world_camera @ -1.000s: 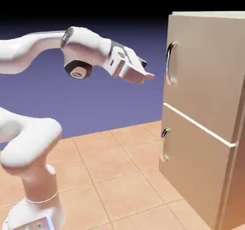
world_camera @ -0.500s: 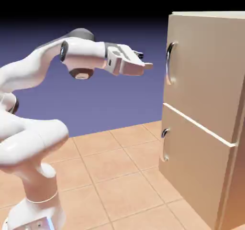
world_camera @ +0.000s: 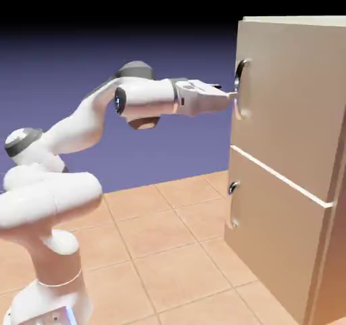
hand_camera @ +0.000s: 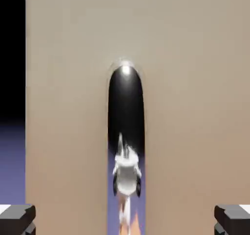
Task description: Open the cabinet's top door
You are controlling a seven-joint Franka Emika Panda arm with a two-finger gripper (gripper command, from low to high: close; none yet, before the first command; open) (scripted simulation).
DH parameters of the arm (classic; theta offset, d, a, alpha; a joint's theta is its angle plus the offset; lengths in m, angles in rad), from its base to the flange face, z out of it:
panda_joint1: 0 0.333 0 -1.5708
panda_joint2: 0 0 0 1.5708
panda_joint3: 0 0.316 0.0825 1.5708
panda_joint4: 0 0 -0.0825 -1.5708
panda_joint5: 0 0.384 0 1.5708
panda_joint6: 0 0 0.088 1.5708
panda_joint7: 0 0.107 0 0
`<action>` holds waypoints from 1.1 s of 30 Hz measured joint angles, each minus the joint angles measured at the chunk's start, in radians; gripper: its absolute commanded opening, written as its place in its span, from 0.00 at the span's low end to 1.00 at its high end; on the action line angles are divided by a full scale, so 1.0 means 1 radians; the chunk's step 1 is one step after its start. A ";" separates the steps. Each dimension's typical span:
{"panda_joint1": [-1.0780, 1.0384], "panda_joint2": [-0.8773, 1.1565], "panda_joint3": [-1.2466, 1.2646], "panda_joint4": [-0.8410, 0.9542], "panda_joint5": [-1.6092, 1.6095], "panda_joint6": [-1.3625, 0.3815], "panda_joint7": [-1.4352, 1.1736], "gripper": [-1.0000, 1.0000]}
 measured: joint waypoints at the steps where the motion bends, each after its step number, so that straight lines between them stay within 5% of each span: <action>1: -0.008 0.000 0.002 0.007 0.005 -0.001 0.001 0.00; 12: 0.067 0.001 -0.161 -0.256 0.003 -0.393 -0.166 0.00; 22: -0.078 0.003 -0.336 -0.393 -0.045 -0.828 -0.233 0.00; 33: -0.303 0.273 -0.549 -0.395 -0.282 -1.307 -0.462 0.00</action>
